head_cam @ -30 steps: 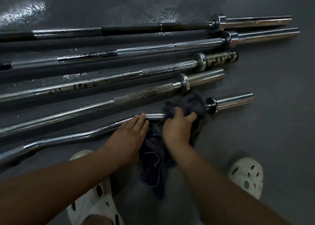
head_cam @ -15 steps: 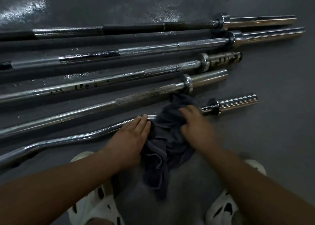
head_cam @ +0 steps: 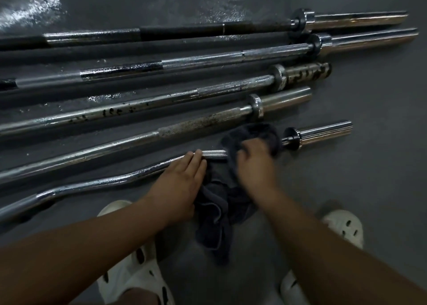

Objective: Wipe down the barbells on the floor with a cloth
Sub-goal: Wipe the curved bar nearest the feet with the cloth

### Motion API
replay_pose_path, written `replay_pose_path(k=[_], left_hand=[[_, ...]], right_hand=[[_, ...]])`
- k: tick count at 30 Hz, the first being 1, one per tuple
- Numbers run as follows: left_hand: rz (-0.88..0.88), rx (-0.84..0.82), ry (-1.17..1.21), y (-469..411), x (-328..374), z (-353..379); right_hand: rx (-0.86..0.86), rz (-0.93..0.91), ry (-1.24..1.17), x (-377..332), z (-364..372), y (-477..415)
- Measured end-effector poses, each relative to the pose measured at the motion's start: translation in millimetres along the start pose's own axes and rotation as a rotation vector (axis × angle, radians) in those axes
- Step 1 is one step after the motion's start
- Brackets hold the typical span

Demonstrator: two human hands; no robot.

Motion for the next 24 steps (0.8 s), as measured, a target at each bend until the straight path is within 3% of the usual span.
replay_pose_path(k=[2,4,7,9,14,19,24], left_hand=[[0.001,-0.03,-0.018,-0.2,-0.1,1.5],[0.011,-0.026,-0.002,0.8,-2.7,0.8],[0.005,-0.013,0.012,1.2,-4.9,0.6],[-0.013,-0.044,0.015,1.8,-0.8,-2.7],[0.025,-0.026,0.023,1.0,-4.7,-3.2],[0.008,-0.031,-0.017,2.9,-3.0,-6.2],[-0.003,-0.048,0.018,2.7,-8.8,1.1]], right_hand=[[-0.119,-0.165,0.042,-38.1,14.8,26.1],[-0.145,-0.266,0.024,-29.7,8.8,21.1],[-0.056,0.014,0.034,38.6,-19.9,-25.3],[-0.039,0.157,0.062,43.8,-24.6,-27.8],[-0.268,-0.189,0.125,-45.9,8.4,26.0],[-0.126,0.102,0.12,8.8,-2.8,-10.9],[-0.226,-0.258,0.127,-37.7,10.2,26.4]])
Point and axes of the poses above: each hand's wrist, its own y-axis away from the middle knuckle, its own z-axis out of the palm, x = y × z, the point moved 1 cm from there along -y, towards the middle knuckle, and after that the axes turned 11 degrees about y, right-handed, at the moved point
